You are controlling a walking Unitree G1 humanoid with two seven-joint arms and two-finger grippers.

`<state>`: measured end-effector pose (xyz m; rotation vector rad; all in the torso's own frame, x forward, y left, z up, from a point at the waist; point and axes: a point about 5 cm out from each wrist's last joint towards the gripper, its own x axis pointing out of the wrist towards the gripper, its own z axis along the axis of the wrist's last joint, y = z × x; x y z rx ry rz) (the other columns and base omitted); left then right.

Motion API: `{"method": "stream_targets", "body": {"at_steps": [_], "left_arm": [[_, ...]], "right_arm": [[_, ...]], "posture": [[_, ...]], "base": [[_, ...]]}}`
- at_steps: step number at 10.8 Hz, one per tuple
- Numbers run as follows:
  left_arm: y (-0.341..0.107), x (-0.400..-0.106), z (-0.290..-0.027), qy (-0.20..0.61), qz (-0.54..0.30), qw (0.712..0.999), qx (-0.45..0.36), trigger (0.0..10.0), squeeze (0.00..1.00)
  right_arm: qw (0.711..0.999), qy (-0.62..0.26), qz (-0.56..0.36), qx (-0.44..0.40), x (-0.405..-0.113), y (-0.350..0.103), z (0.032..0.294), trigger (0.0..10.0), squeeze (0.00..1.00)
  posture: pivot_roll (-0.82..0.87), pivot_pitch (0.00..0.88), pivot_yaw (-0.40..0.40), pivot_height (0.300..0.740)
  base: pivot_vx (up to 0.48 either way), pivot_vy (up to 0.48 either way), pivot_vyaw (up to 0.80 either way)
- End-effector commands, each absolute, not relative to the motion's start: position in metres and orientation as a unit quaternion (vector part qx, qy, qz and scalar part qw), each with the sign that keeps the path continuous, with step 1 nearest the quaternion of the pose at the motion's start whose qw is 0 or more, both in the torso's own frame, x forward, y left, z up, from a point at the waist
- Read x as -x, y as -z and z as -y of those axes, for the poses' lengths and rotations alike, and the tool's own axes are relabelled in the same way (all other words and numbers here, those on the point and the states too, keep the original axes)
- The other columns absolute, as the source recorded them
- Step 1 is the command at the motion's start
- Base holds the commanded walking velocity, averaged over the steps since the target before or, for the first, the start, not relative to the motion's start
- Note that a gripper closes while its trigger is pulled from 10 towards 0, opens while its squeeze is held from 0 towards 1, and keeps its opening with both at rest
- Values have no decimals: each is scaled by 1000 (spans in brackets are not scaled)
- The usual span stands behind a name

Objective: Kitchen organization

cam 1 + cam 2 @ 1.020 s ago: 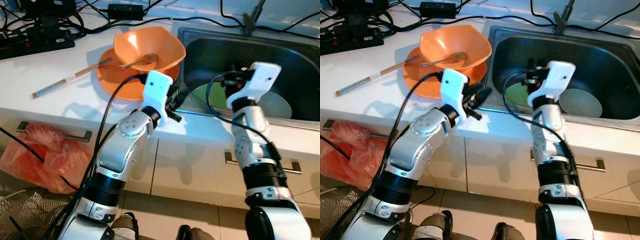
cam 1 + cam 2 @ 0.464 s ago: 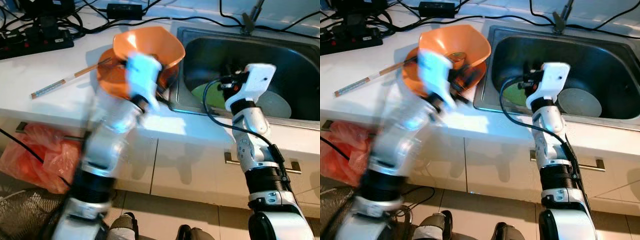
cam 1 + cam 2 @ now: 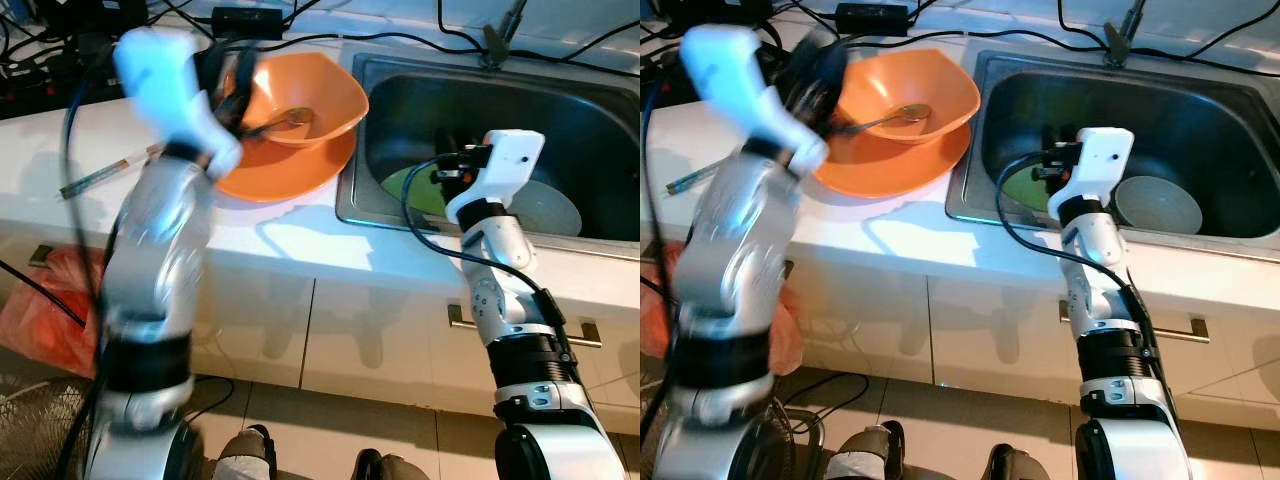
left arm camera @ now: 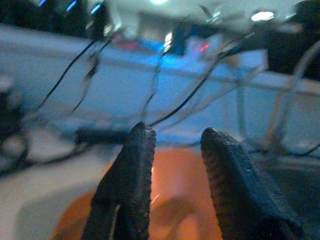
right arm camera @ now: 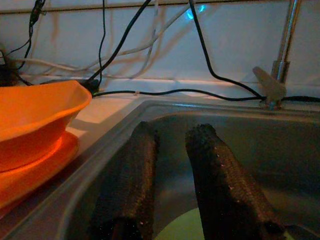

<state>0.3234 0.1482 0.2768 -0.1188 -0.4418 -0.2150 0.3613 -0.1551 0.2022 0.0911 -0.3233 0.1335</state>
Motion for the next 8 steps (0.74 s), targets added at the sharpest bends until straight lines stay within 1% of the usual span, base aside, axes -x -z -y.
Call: {"method": "stream_targets", "body": {"at_steps": [1,2,3,4,5,6,7,8], "left_arm": [[-274,-323,-153,99,213,969,78,10000,1000],[-264,-323,-162,89,200,969,115,10000,1000],[-262,-323,-163,87,198,969,120,10000,1000],[-257,-323,-162,96,193,965,146,10000,1000],[-251,-323,-159,116,188,958,182,10000,1000],[-245,-322,-155,143,174,956,188,10000,1000],[-236,-321,-149,171,150,963,142,10000,1000],[-232,-323,-150,153,140,976,68,10000,1000]], "right_arm": [[984,-64,160,-42,-359,-202,157,10000,0],[985,-64,158,-42,-359,-200,157,10000,0],[985,-64,157,-41,-359,-200,157,10000,0],[985,-64,156,-42,-359,-199,155,10000,0],[985,-67,155,-44,-358,-197,152,10000,0],[985,-68,155,-46,-358,-197,151,10000,0],[984,-68,155,-48,-357,-196,150,10000,0],[984,-67,157,-51,-357,-196,150,10000,0]], "posture": [[224,159,-42,740],[225,160,-43,740],[226,160,-43,740],[224,158,-41,740],[223,153,-39,740],[221,150,-36,740],[218,145,-33,740],[219,142,-31,740]], "base": [[0,0,0],[0,0,0],[0,0,0],[0,0,0],[0,0,0],[0,0,0],[0,0,0],[0,0,0]]}}
